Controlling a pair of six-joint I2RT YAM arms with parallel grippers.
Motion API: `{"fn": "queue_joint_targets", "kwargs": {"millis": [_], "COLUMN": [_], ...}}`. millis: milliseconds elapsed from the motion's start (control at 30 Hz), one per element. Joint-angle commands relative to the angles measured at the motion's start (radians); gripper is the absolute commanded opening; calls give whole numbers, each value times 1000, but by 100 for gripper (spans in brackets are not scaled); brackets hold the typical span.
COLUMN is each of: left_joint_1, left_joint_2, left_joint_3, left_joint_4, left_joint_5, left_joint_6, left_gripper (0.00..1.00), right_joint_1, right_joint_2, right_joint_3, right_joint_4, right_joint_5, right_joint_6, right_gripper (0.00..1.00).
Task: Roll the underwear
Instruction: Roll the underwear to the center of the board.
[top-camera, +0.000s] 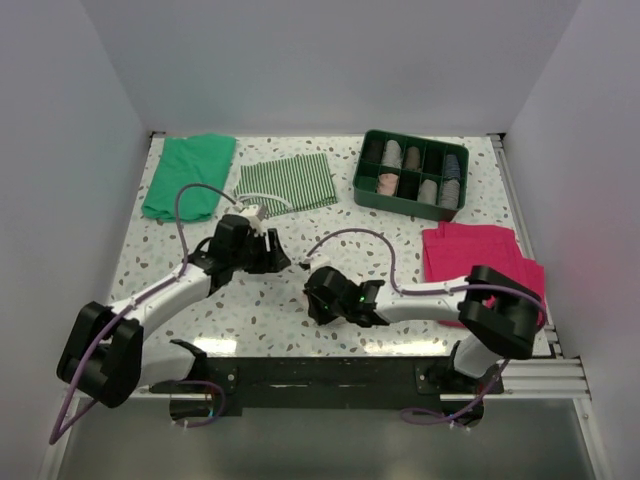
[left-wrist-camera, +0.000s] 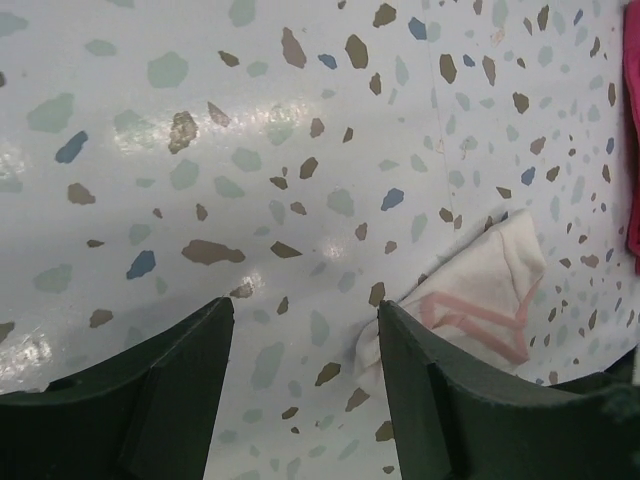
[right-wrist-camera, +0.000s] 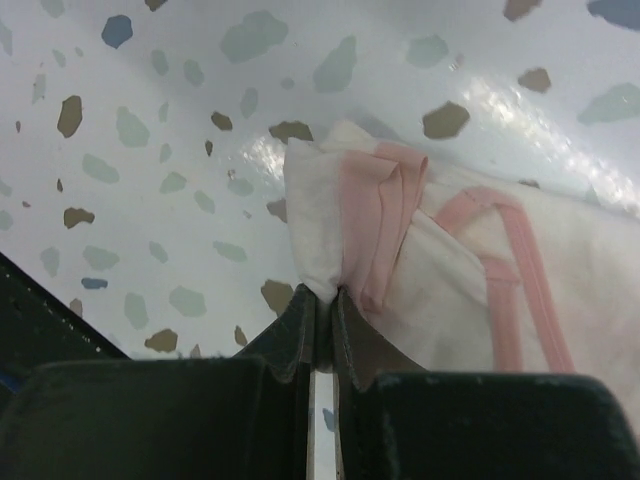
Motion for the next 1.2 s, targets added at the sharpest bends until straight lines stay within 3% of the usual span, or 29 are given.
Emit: {"fn": "queue_joint_targets", "kwargs": {"millis": [0,267,733,933,1167], "left_joint_1": [47,106,112,110,110], "left_joint_2": [-94,-218,-169,-166,-181], "left_joint_3": [-18,-51,-84,-91,-105], "left_joint_4": [-104,-209,-132,-111,-95], "left_joint_5": [-112,-198,-124,-98,-40], "left_joint_6": [-61,-122,-105,-101,-93], "left_gripper": [65,67,65,63,62], "right_joint_1": [4,61,67,68,67], "right_joint_2": [131,285,-5,-17,-42], "right_joint_3": [156,380,-31,43,75], "right_joint_4": [5,-78,173,44,68], "right_joint_5": [-33,-62,-13,60,7], "right_joint_6": [-83,-231,61,-2,15], "right_gripper": [0,0,0,0,0]}}
